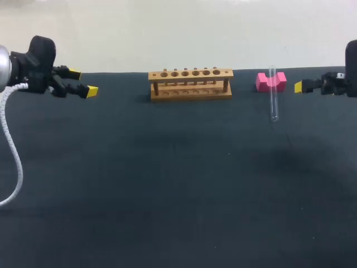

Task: Grasp the test tube, adjust it, and insert it.

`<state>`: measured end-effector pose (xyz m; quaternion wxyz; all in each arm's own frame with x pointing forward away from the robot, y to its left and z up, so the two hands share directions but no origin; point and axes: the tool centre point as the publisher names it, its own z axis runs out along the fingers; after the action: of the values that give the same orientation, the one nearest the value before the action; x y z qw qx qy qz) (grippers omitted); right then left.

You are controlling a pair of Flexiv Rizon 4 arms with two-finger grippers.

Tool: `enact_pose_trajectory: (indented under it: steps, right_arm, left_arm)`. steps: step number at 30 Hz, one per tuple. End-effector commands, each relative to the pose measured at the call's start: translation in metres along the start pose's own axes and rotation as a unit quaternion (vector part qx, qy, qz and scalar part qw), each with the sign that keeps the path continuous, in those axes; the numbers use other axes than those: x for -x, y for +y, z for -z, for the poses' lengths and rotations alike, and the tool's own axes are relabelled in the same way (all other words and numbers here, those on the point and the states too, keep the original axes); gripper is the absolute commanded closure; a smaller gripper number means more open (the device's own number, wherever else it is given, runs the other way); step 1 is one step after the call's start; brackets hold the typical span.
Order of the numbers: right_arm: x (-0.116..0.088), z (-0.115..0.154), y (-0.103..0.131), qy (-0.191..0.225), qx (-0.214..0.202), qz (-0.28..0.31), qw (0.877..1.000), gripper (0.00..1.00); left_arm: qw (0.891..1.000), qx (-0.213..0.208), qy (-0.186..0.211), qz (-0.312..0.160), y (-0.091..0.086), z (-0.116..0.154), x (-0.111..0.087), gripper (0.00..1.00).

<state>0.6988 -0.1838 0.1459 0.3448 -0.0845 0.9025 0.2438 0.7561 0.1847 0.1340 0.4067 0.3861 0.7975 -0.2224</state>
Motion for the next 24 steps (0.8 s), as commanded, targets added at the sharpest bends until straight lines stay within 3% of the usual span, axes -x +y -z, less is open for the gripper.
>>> enact_pose_trajectory:
  steps: [1,11,24]
  right_arm:
    - [0.000,0.001,0.002,0.000,-0.004,0.000,1.000,0.00]
    - [0.000,0.001,0.002,0.000,-0.004,0.000,1.000,0.00]
    - [0.000,0.001,0.002,0.000,-0.004,0.000,1.000,0.00]
  left_arm:
    - [0.993,-0.099,-0.060,-0.032,0.017,-0.018,0.001,0.00]
    - [0.990,-0.109,-0.074,-0.051,0.036,-0.054,0.011,0.00]
    - [0.986,-0.122,-0.076,-0.086,0.038,-0.090,0.014,0.00]
